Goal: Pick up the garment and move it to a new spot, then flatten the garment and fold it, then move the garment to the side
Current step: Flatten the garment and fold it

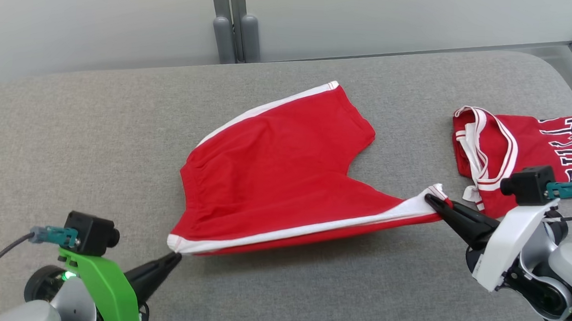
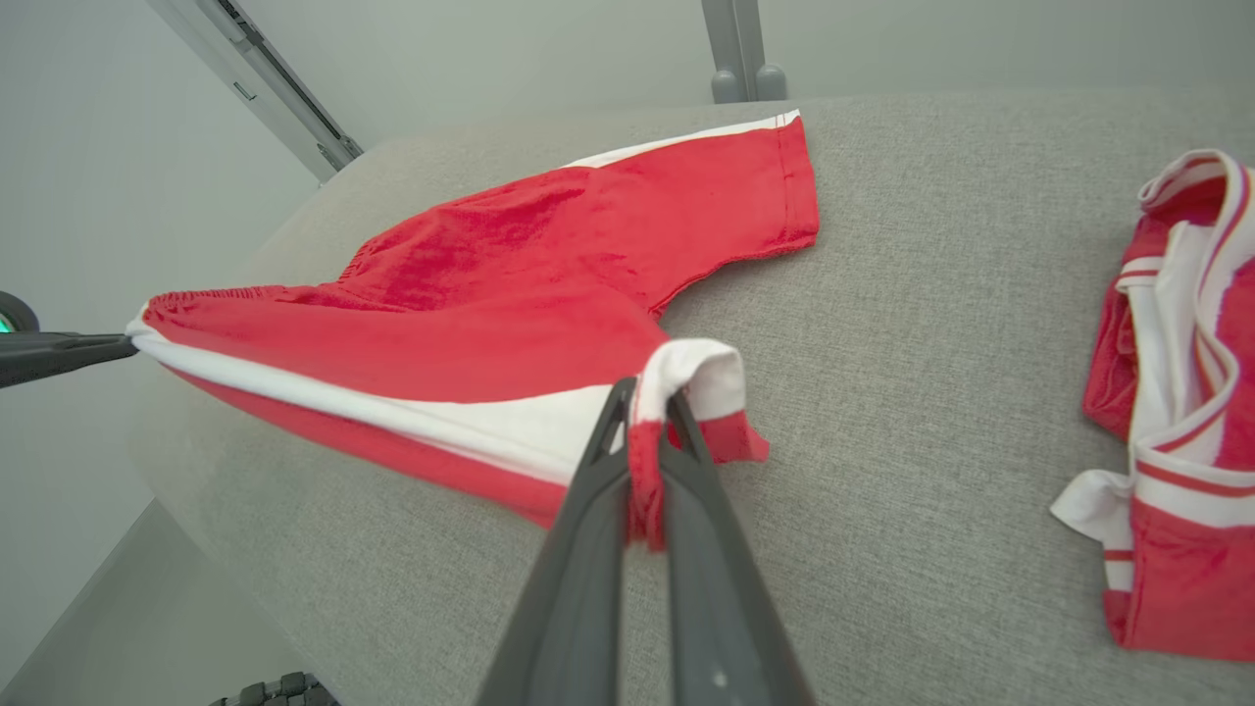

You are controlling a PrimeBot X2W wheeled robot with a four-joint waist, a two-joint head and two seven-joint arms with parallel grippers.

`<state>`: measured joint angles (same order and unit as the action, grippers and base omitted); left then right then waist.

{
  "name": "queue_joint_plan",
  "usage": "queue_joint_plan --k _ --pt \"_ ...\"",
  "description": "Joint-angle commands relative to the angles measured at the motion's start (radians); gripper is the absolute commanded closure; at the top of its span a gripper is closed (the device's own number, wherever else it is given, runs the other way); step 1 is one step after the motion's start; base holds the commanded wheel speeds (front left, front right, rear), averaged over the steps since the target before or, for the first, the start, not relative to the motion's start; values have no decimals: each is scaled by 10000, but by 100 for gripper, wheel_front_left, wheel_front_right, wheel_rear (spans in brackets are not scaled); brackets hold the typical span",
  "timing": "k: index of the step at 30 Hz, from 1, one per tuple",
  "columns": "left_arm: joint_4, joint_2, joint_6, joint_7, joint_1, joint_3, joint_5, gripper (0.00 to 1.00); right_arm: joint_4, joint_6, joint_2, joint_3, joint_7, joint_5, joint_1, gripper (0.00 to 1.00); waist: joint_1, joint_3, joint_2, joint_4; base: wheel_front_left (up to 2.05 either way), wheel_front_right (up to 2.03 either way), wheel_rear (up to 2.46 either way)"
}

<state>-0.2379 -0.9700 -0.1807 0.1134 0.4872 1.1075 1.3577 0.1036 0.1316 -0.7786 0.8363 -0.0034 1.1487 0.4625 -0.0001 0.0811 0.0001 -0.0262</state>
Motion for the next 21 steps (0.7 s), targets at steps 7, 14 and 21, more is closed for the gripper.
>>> queue_joint_plan --k 7,14,21 --pt "-558 -312 2 388 85 -128 431 100 -1013 -16 -132 -1564 1116 -726 -695 100 1 402 -1 352 0 0 0" --pt "55 -111 790 1942 1605 -435 694 100 -1504 -16 295 -3004 2761 -1395 252 100 1 1575 -1 840 0 0 0" --pt "1252 857 1616 3622 3574 -868 1381 100 -1291 -16 818 -3784 4387 -1902 1941 100 1 2918 -1 1458 0 0 0"
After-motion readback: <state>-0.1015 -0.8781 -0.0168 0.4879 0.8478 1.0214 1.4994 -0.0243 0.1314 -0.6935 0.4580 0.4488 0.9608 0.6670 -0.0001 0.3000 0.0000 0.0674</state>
